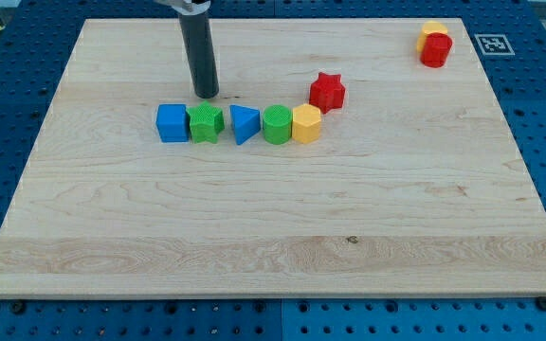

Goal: Move your arm to the red star

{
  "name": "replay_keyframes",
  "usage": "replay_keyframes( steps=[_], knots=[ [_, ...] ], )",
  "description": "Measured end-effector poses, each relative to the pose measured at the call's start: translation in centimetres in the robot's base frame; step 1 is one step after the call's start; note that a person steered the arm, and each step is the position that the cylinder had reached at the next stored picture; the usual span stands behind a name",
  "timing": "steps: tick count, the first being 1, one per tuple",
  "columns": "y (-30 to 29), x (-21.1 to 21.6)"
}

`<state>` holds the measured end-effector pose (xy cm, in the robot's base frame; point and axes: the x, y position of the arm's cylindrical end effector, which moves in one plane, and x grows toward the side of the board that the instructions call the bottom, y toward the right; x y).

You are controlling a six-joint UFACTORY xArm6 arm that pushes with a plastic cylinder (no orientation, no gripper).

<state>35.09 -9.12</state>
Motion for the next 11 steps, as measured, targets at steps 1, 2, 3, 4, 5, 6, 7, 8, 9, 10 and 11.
replay_keyframes(
  steps=[1, 2, 3, 4, 5, 6, 7, 8, 9, 10, 11],
  knots=[
    [0.0, 0.0],
    [0.1, 0.2],
    [1.6, 0.5],
    [3.0, 1.4],
    [3.0, 1.4],
    [3.8, 1.4],
    [5.3, 1.4],
    [7.1, 1.3],
    [9.1, 1.3],
    [11.5, 1.3],
    [14.1, 1.3]
  ],
)
